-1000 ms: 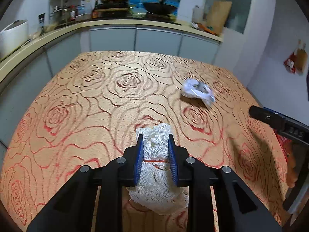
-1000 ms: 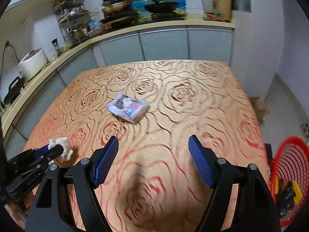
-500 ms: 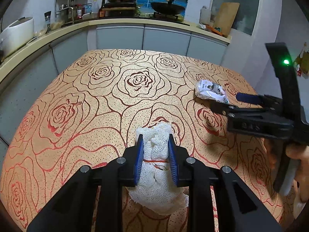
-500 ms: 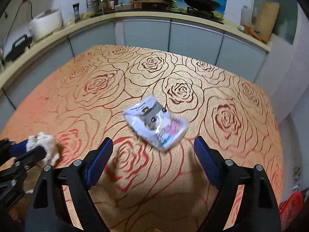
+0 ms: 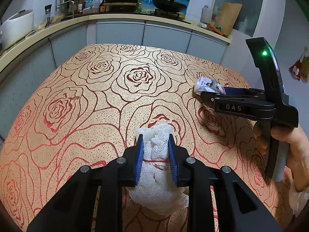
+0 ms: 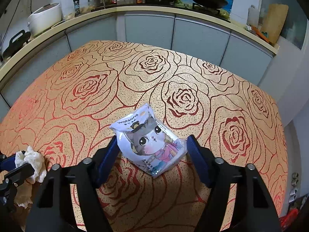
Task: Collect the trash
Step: 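Grasp the white Watsons cat-print bag with the right tool while the left tool holds the cloth, then carry the white cloth and Watsons bag over the red wastebasket with both tools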
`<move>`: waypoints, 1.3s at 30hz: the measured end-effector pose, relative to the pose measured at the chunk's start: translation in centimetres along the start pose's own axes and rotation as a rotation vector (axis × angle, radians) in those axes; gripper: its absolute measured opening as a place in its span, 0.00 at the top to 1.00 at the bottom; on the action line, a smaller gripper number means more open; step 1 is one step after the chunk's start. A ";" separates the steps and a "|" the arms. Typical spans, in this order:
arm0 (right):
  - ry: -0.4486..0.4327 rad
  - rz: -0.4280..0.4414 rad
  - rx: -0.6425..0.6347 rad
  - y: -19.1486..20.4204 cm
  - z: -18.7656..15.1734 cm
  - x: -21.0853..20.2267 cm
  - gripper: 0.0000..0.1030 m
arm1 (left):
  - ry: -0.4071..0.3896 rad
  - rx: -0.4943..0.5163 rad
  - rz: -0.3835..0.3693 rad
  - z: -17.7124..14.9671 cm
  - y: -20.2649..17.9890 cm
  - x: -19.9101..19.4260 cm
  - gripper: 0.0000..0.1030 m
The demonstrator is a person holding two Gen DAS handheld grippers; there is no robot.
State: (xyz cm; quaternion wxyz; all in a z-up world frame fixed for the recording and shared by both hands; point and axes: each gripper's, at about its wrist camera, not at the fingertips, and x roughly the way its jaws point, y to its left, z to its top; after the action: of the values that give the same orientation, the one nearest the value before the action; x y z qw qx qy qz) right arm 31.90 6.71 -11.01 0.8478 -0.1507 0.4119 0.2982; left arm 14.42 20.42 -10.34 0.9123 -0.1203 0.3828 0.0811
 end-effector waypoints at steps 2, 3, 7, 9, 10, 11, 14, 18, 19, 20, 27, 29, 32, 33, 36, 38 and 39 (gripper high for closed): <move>0.000 0.000 0.006 0.0 -0.2 -0.1 0.40 | -0.003 0.006 0.004 -0.1 -0.1 0.0 0.78; -0.001 -0.002 0.008 0.0 -0.3 -0.2 0.43 | -0.005 0.010 0.006 -0.1 -0.2 -0.1 0.78; 0.002 -0.004 0.025 -0.1 -0.9 -0.8 0.51 | -0.006 0.014 0.012 -0.1 -0.4 -0.1 0.78; 0.003 -0.003 0.040 -0.1 -1.2 -1.2 0.53 | -0.005 0.008 0.012 -0.1 -0.3 -0.1 0.78; 0.003 -0.002 0.049 -0.2 -1.4 -1.5 0.54 | -0.005 0.004 0.012 -0.1 -0.3 -0.2 0.78; 0.002 0.000 0.061 -0.3 -1.8 -1.9 0.55 | -0.006 0.002 0.013 -0.1 -0.2 -0.2 0.78; -0.001 0.003 0.096 -0.5 -2.8 -3.0 0.58 | -0.007 0.002 0.017 -0.2 -0.3 -0.2 0.78; -0.025 0.008 0.144 -0.8 -4.4 -5.2 0.58 | -0.014 0.014 0.028 -0.3 -0.7 -0.5 0.78; -0.032 0.011 0.155 -0.8 -4.8 -5.8 0.58 | -0.016 0.016 0.028 -0.3 -0.8 -0.5 0.78; -0.041 0.014 0.172 -0.8 -5.3 -6.5 0.58 | -0.017 0.021 0.029 -0.3 -1.0 -0.6 0.78; -0.093 0.021 0.262 -1.3 -8.1 -10.7 0.58 | -0.042 0.051 0.033 -0.3 -2.3 -1.6 0.78; -0.108 0.019 0.293 -1.9 -8.8 -12.0 0.58 | -0.051 0.053 0.030 -0.2 -2.7 -2.1 0.78; -0.128 -0.010 0.316 -2.5 -9.6 -13.5 0.58 | -0.067 0.069 0.027 0.3 -3.5 -2.9 0.78; -0.138 -0.017 0.328 -2.8 -9.8 -14.1 0.58 | -0.074 0.077 0.026 0.5 -3.7 -3.2 0.78; -0.165 -0.032 0.354 -3.5 -10.2 -15.8 0.58 | -0.101 0.099 0.017 1.3 -4.7 -4.3 0.78; -0.185 -0.040 0.371 -4.3 -10.5 -16.9 0.58 | -0.118 0.112 0.010 2.0 -5.6 -4.9 0.78; -0.202 -0.049 0.380 -4.7 -10.6 -17.8 0.58 | -0.128 0.118 0.004 2.3 -6.0 -5.3 0.78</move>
State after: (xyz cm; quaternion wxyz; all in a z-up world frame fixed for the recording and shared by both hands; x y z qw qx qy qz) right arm 19.85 -9.09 -3.49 0.9048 0.0327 0.3700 0.2082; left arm 13.76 15.00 -4.05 0.9403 -0.0600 0.3282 0.0677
